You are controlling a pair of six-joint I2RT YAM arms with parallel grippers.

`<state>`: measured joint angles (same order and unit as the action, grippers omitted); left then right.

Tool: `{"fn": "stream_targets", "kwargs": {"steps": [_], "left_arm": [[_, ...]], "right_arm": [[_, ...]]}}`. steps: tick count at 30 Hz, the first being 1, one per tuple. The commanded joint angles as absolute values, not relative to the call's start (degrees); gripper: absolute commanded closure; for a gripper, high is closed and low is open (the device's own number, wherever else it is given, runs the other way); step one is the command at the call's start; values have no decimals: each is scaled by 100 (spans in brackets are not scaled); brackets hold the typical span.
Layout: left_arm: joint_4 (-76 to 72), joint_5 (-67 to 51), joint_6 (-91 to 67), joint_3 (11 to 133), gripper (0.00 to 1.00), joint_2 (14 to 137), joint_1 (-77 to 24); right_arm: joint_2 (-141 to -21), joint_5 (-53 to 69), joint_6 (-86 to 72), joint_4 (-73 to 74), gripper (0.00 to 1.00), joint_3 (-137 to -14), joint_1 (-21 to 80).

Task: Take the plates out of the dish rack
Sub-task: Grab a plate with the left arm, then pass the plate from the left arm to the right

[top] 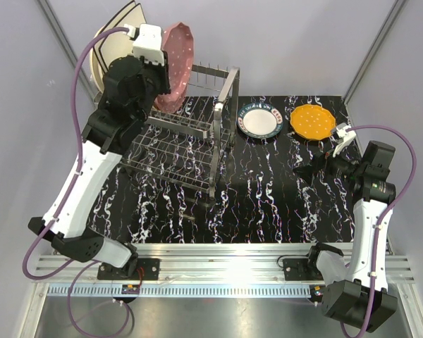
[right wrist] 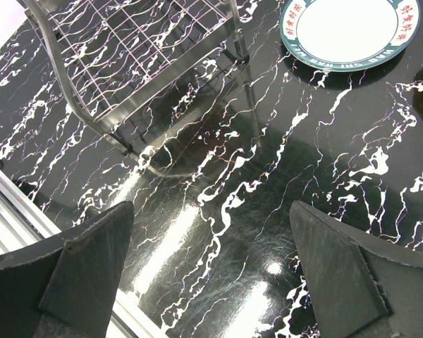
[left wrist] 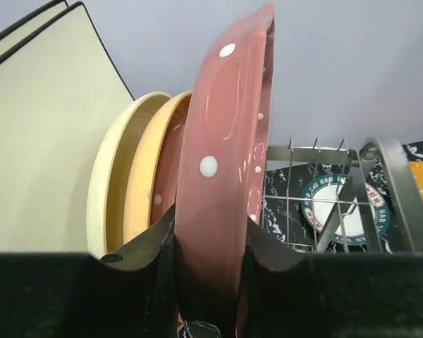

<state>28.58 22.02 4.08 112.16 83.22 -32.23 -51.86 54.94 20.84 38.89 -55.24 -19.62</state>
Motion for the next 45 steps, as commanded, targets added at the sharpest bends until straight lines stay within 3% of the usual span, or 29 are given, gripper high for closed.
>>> {"fn": "stream_targets", "kwargs": {"steps": [1, 17, 28, 45], "left_arm": [[1547, 1899, 89, 11777, 100, 7849, -3208], [1776, 651, -1441, 11866, 100, 7208, -3199], [1301, -649, -3021, 10469, 100, 6356, -3191], [-307, -2760, -5194, 7377, 100, 5274, -3217]], "right_arm": [[-5150, 5511, 2206, 3867, 0, -5537, -1951], [-5133, 5537, 2224, 3876, 0, -5537, -1951], [-5115, 5800, 2364, 3972, 0, -5590, -1951], [-5431, 7514, 2962, 6205, 0, -7242, -1951]]}}
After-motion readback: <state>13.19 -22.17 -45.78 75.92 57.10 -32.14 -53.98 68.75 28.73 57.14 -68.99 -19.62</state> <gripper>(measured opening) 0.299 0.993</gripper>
